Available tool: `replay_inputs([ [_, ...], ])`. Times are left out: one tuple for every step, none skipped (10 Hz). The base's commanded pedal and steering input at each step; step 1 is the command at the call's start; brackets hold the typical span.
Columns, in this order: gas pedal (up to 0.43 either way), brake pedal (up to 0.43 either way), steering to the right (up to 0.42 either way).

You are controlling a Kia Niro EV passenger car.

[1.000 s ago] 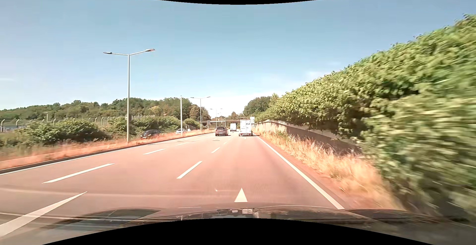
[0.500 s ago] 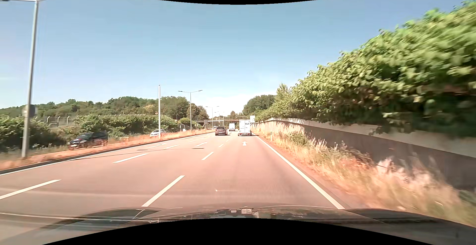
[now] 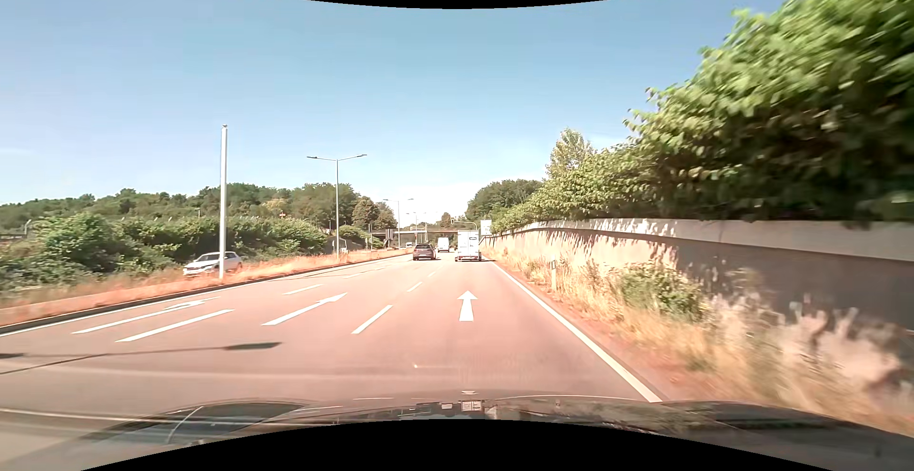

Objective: Follow the waypoints while adhering to traffic rules and regulations

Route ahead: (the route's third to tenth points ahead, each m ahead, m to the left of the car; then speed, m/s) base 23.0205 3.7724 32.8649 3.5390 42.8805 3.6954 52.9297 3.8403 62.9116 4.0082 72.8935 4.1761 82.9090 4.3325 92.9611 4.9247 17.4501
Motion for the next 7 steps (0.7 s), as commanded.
replay_inputs([
  [0.138, 0.0, -0.001],
  [0.138, 0.0, -0.001],
  [0.138, 0.0, -0.001],
  [0.138, 0.0, -0.001],
  [0.138, 0.0, -0.001],
  [0.138, 0.0, -0.002],
  [0.138, 0.0, -0.003],
])
